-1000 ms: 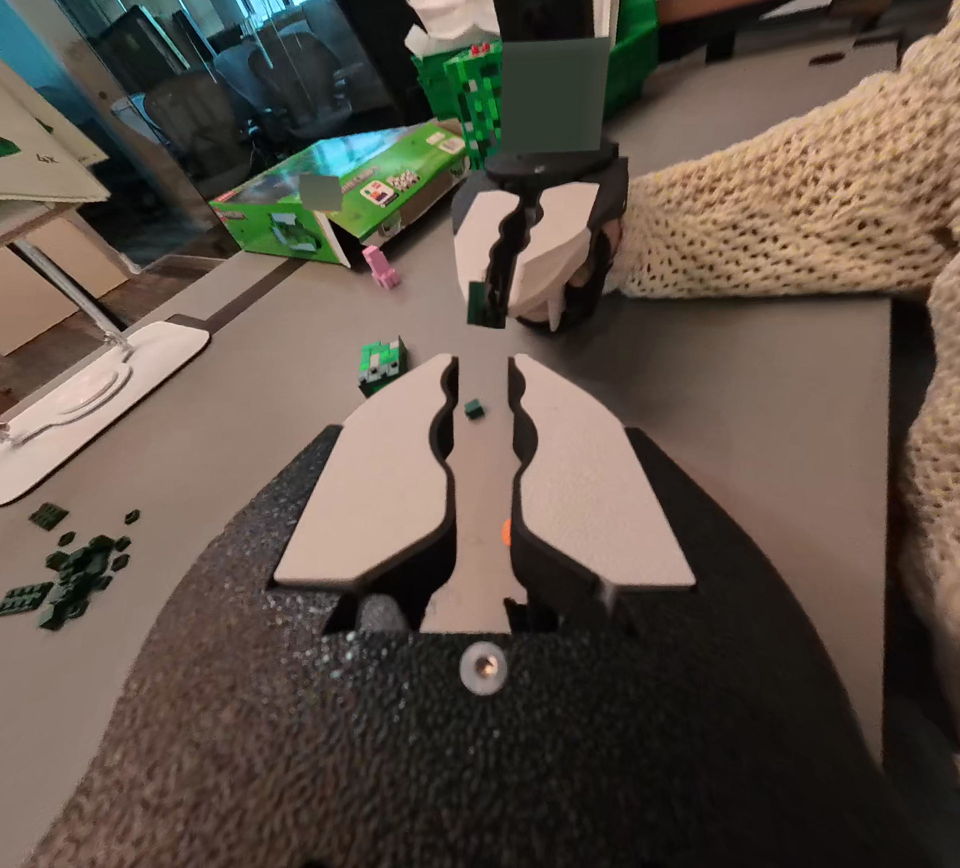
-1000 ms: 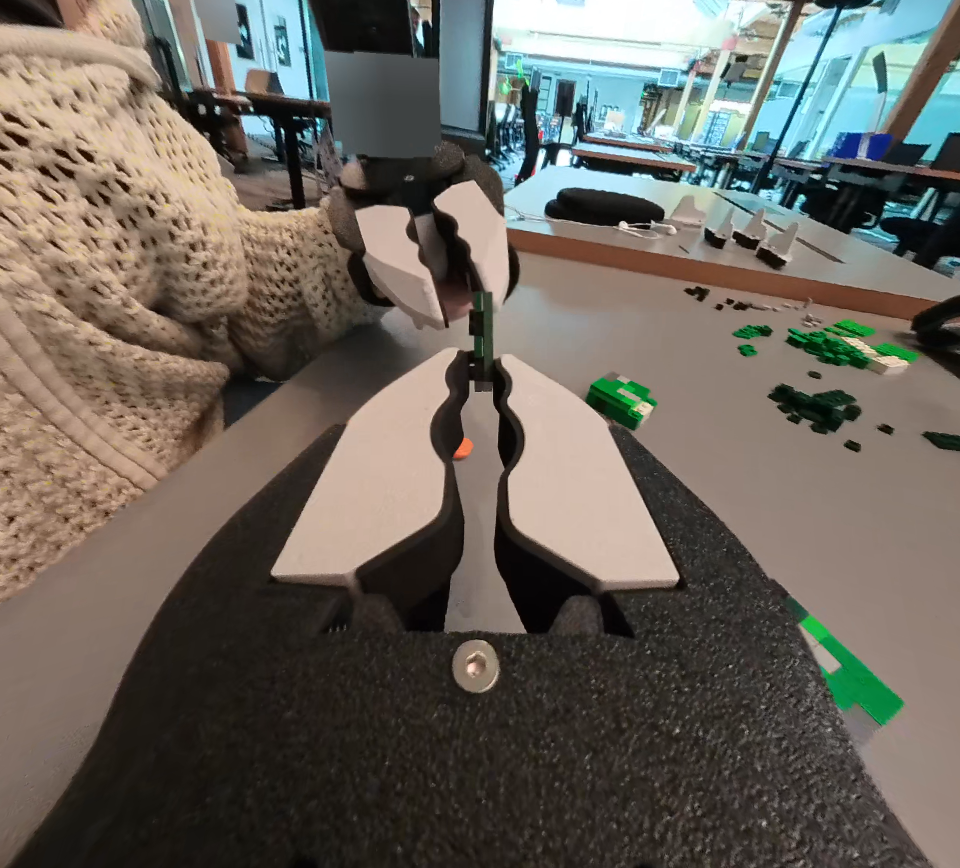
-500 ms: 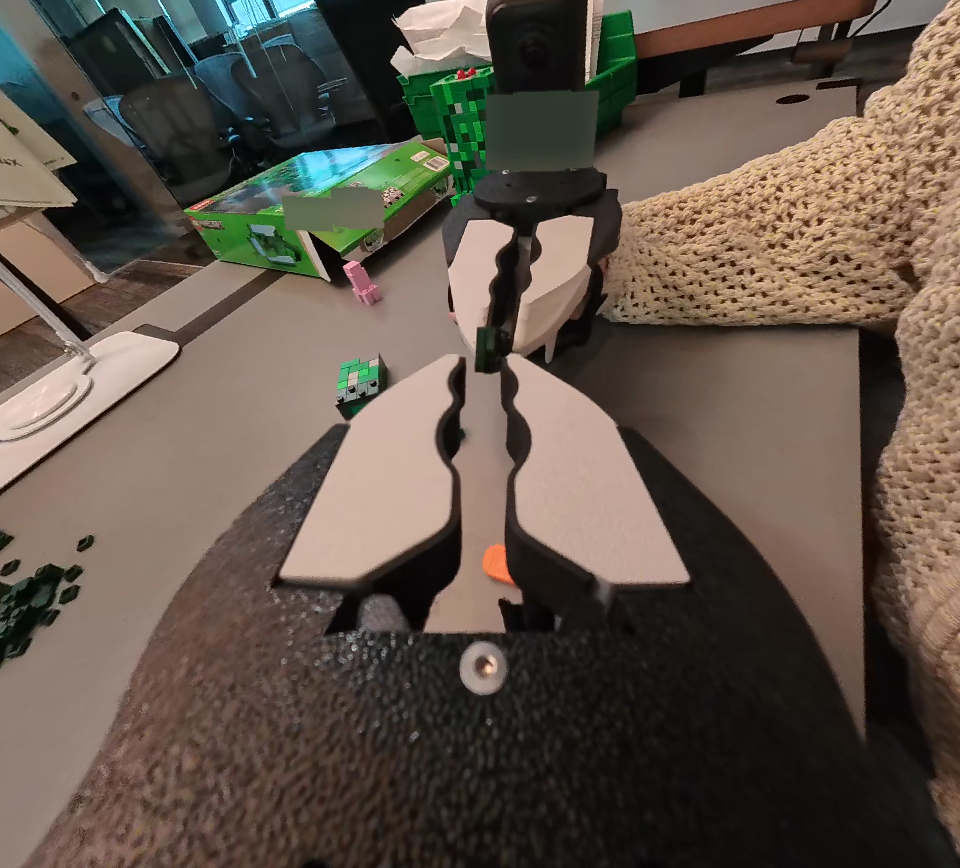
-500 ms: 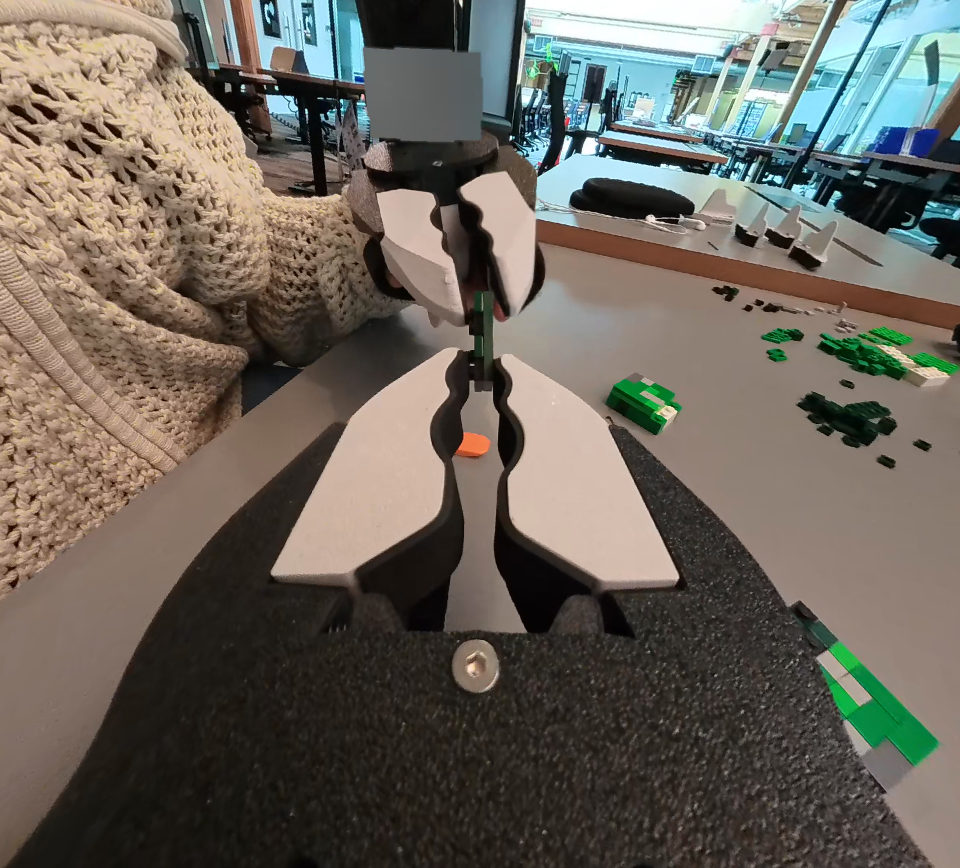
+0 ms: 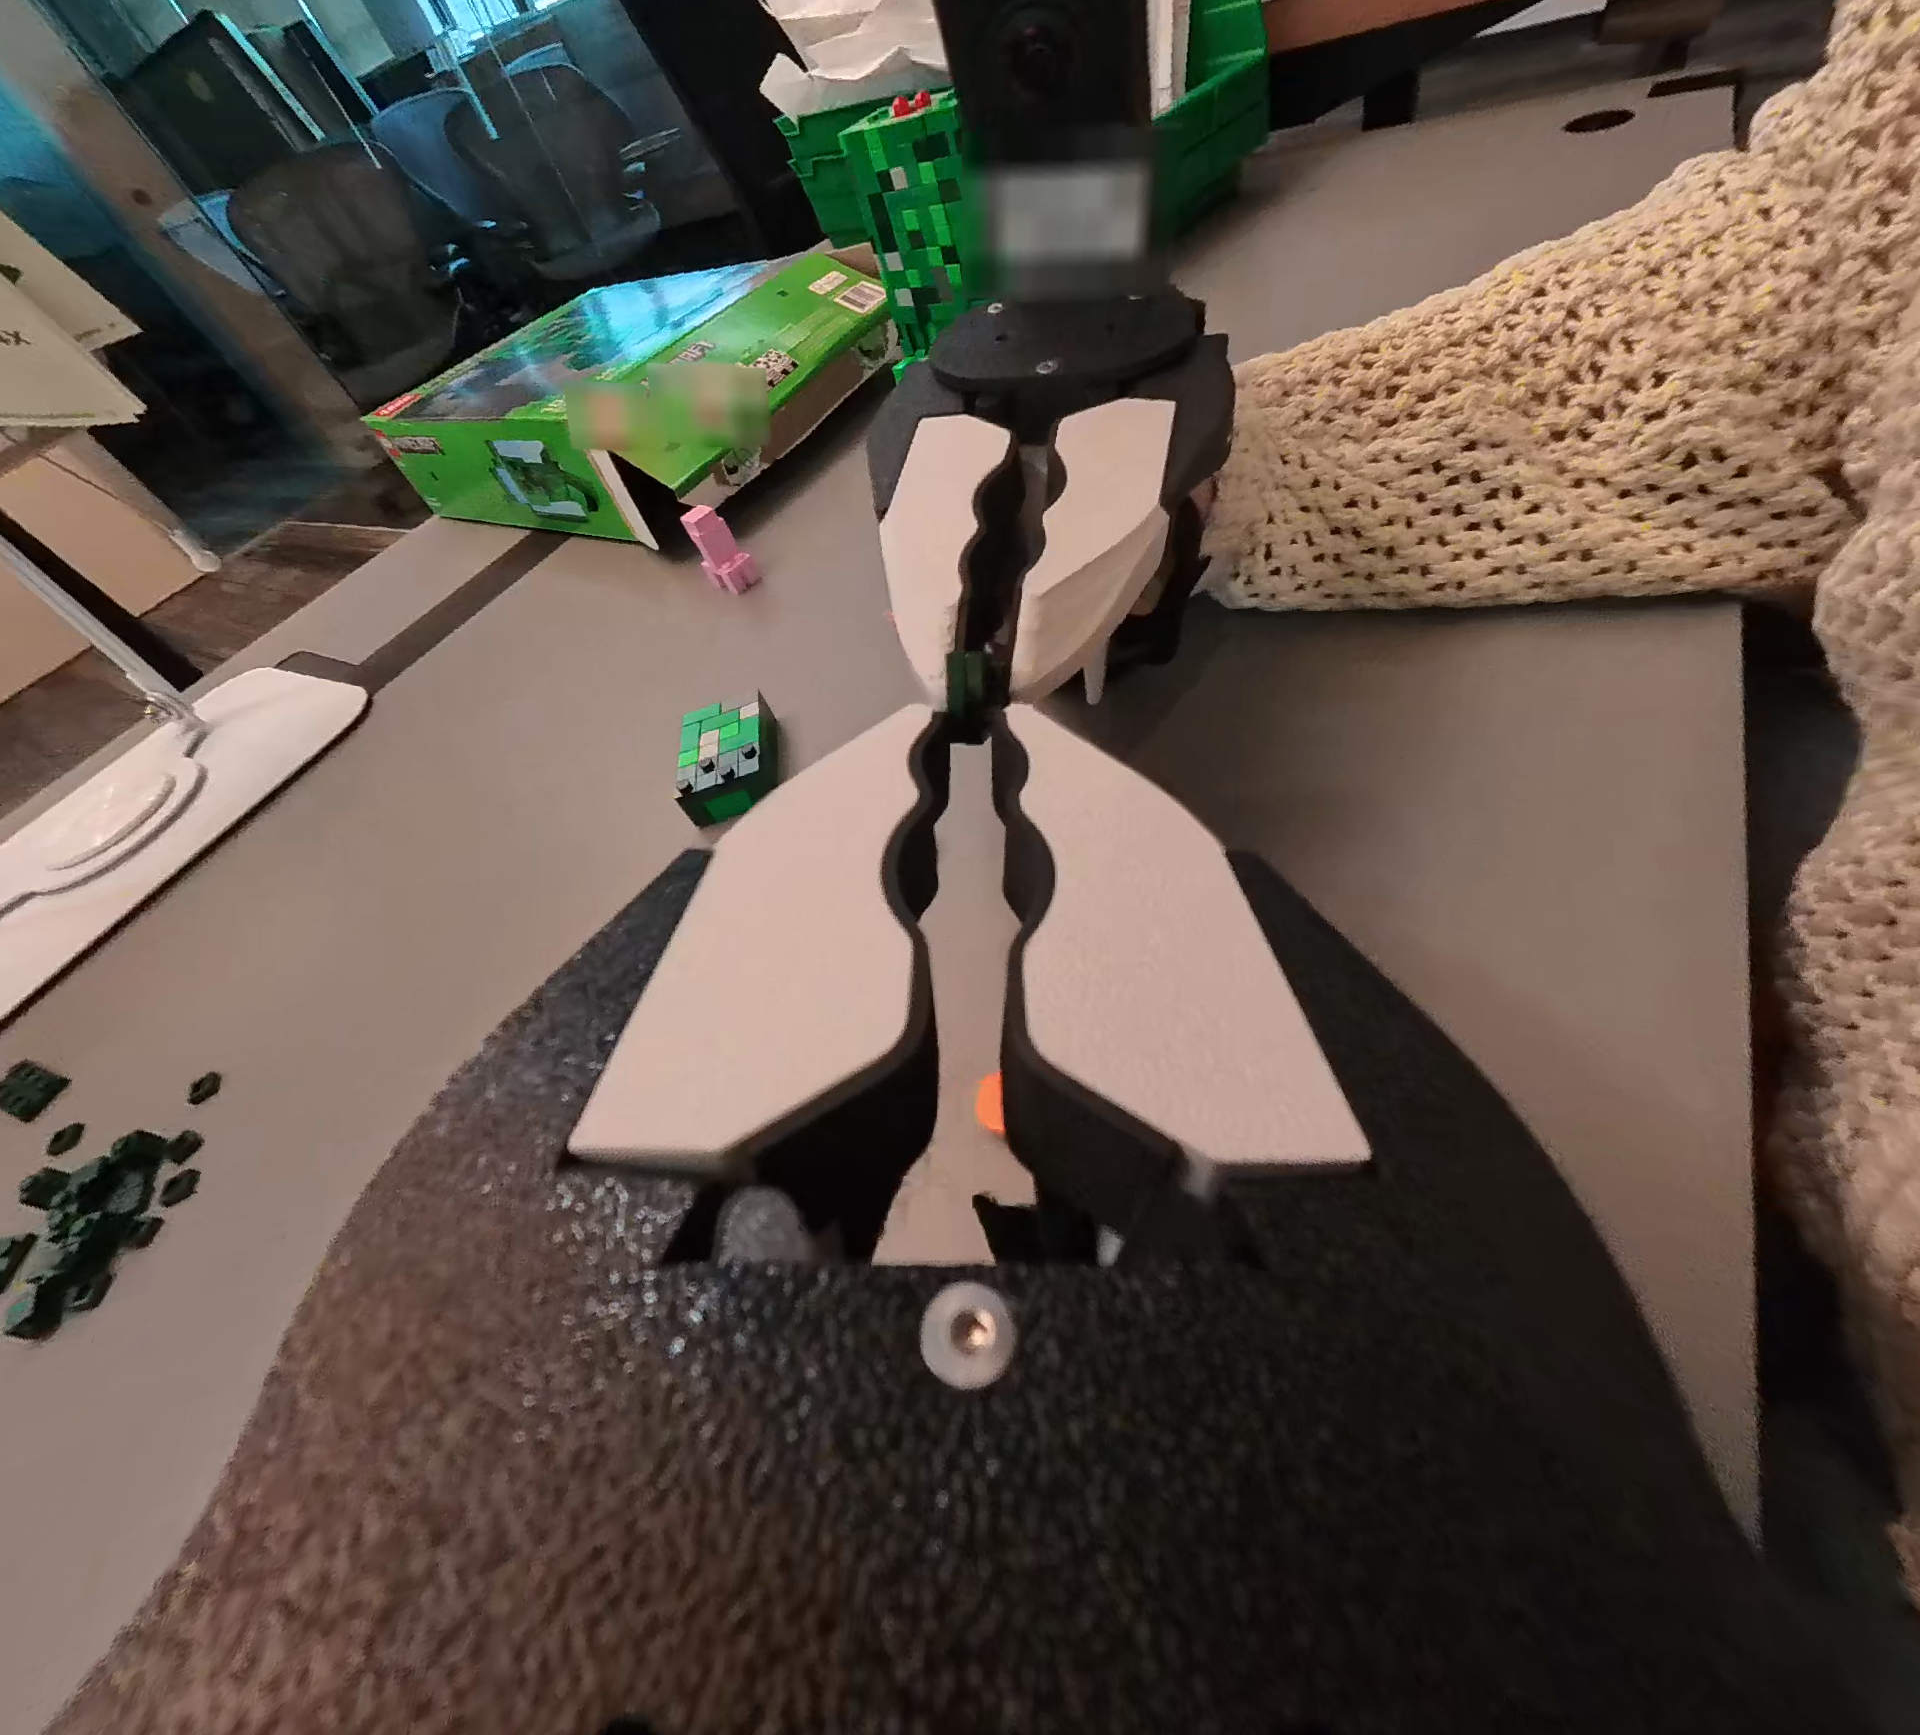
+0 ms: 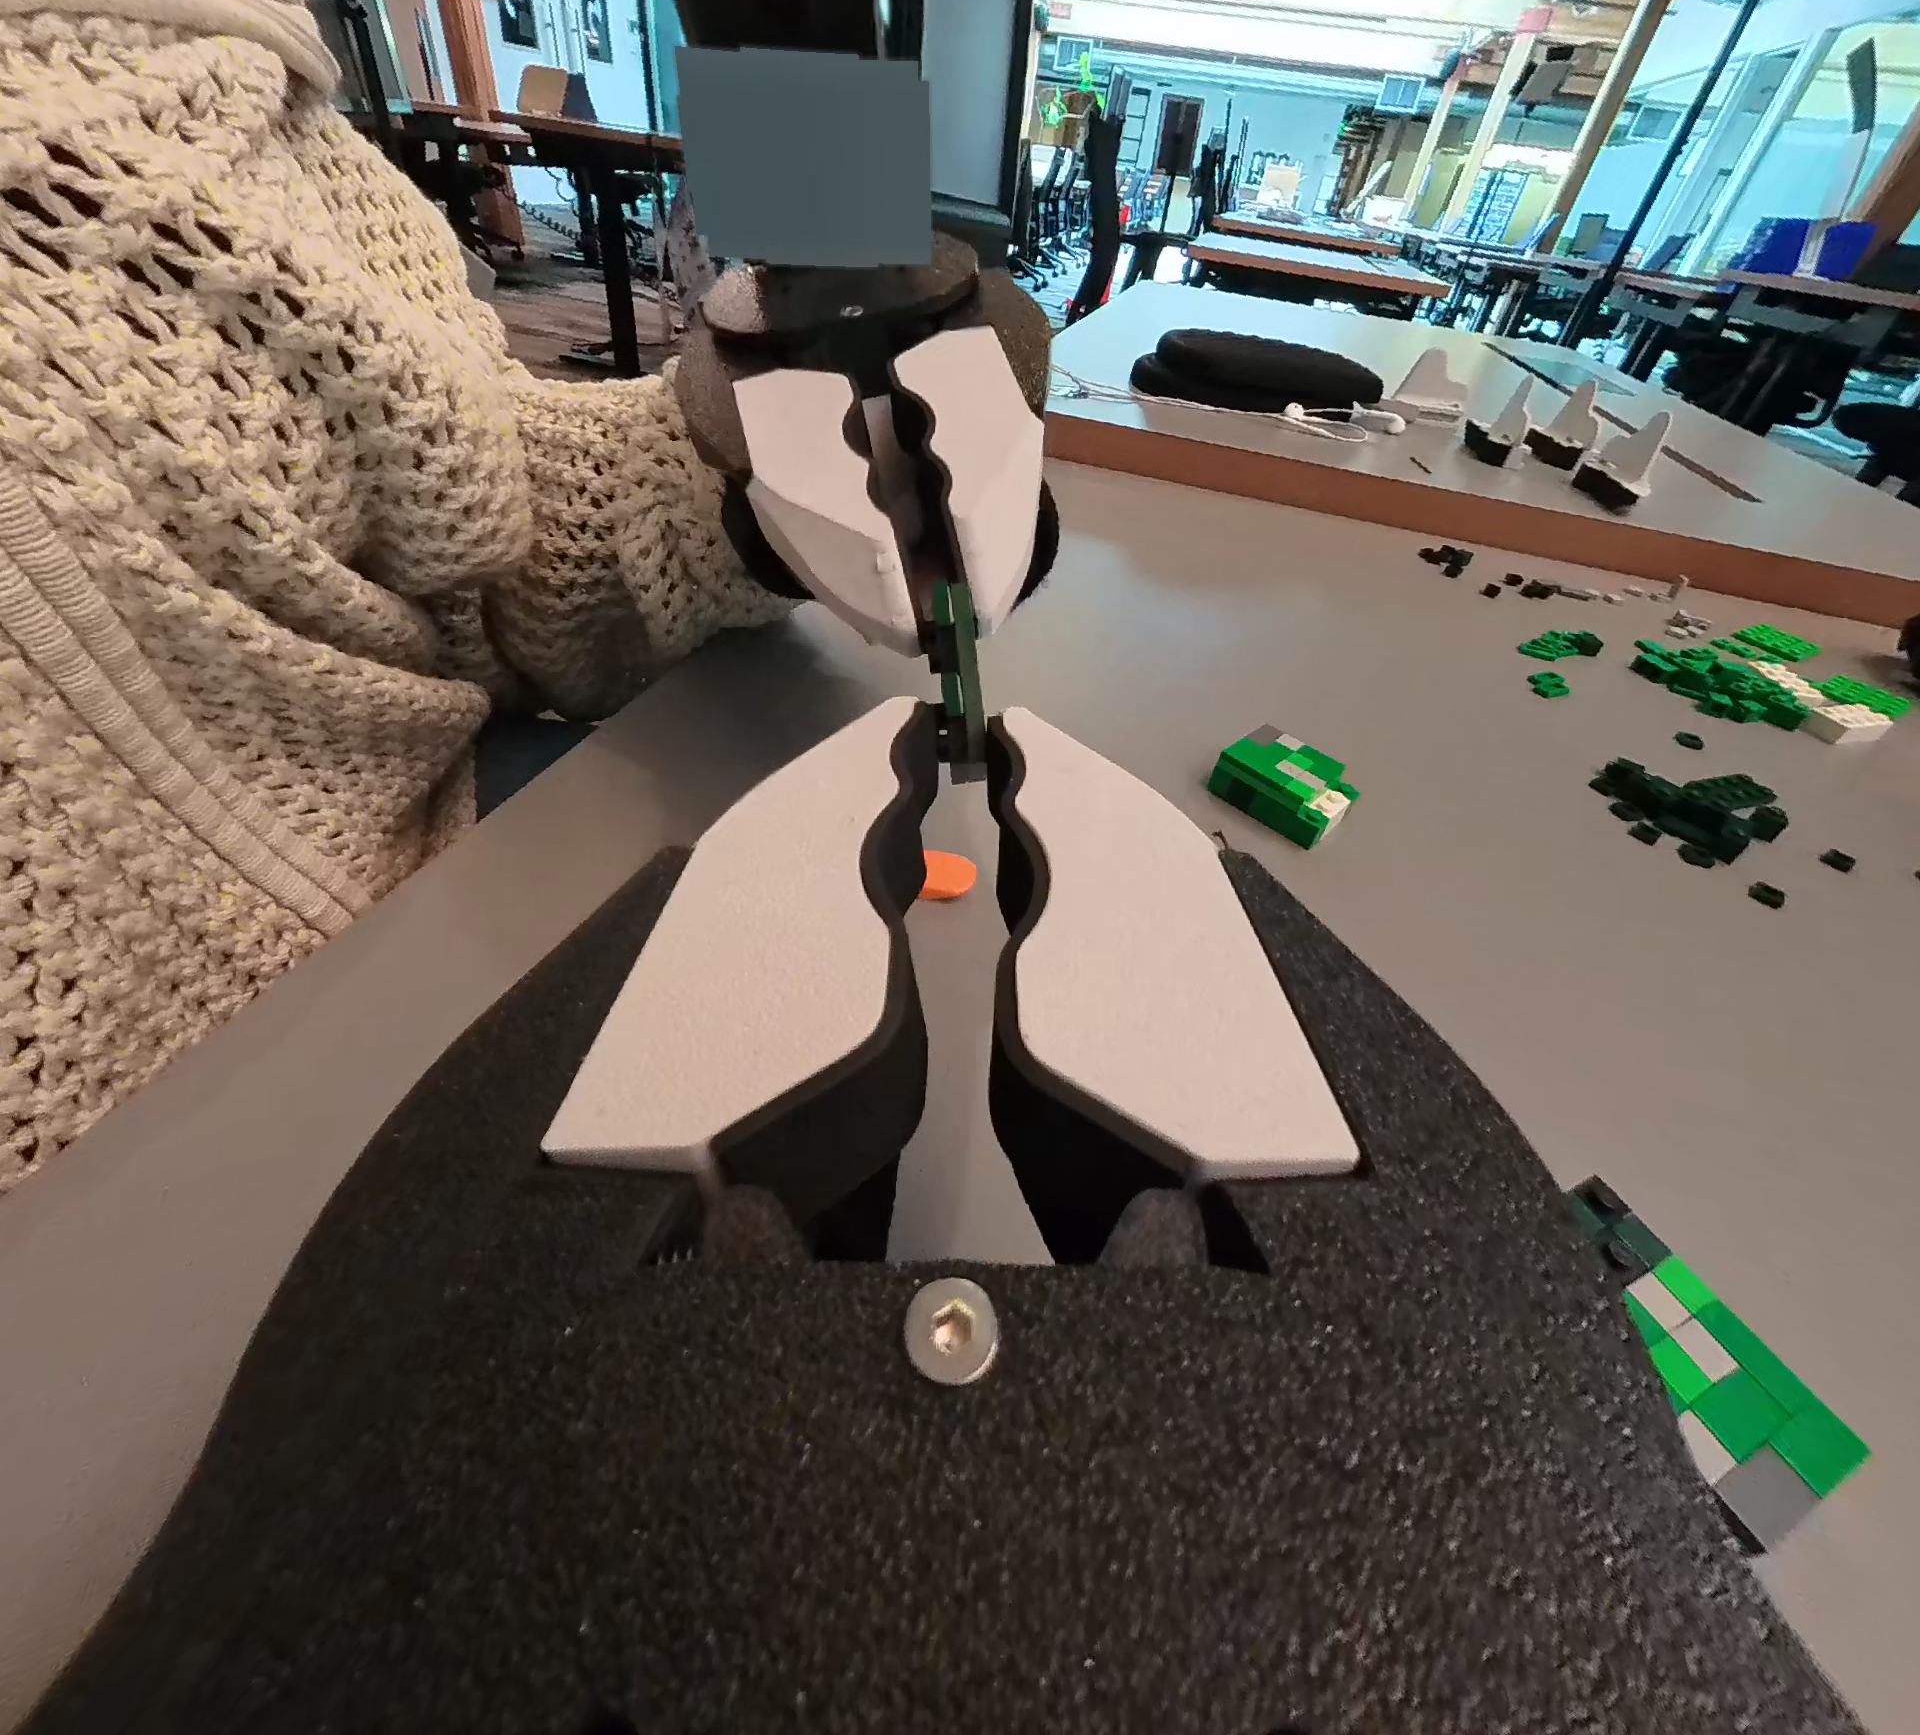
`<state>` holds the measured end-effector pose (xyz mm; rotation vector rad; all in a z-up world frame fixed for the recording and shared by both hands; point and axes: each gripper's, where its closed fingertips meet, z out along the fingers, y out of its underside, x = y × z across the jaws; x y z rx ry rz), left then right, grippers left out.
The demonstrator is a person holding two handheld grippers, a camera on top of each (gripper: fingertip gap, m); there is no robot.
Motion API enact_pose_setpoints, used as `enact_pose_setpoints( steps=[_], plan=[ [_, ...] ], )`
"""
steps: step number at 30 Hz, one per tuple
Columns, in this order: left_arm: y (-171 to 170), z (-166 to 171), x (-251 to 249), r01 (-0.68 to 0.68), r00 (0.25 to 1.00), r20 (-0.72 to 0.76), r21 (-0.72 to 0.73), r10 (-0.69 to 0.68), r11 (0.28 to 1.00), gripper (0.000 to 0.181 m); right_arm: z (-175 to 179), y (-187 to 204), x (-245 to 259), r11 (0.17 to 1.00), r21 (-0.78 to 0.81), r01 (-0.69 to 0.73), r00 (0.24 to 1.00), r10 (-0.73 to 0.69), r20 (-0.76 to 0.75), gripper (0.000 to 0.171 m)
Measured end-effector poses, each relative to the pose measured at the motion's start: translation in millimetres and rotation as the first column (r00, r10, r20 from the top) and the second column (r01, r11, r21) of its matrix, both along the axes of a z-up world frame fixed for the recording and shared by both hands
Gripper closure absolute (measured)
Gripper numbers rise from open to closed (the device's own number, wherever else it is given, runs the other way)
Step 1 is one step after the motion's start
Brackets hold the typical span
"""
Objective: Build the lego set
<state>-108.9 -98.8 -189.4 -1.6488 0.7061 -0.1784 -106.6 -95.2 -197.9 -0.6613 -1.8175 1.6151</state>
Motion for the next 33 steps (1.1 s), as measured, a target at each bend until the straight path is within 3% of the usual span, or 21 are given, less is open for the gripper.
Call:
enact_pose_setpoints(
  steps=[12, 17, 23, 27, 33],
  plan=[
    [1, -4, -8, -0.084, 0.996, 0.028, -0.013, 0.085, 0.996, 0.171, -4, 1, -6, 0.998, 0.041, 0.055, 0.998, -0.055, 0.000, 0.163],
    [1, -6, -16, -0.133, 0.986, 0.093, -0.061, 0.138, 0.989, 0.157, 5, 16, -13, 0.981, 0.052, 0.189, 0.977, -0.183, -0.110, 0.163],
    [2, -3, -28, -0.147, 0.950, 0.258, -0.122, 0.175, 0.981, 0.141, -3, 30, -25, 0.898, 0.216, 0.384, 0.914, -0.336, -0.226, 0.163],
    [4, -5, -35, -0.177, 0.933, 0.293, -0.127, 0.207, 0.976, 0.134, -10, 41, -32, 0.784, 0.355, 0.510, 0.854, -0.413, -0.315, 0.163],
    [8, -11, -42, -0.207, 0.918, 0.312, -0.154, 0.247, 0.966, 0.130, -12, 40, -34, 0.711, 0.436, 0.552, 0.828, -0.406, -0.387, 0.163]
  ],
)
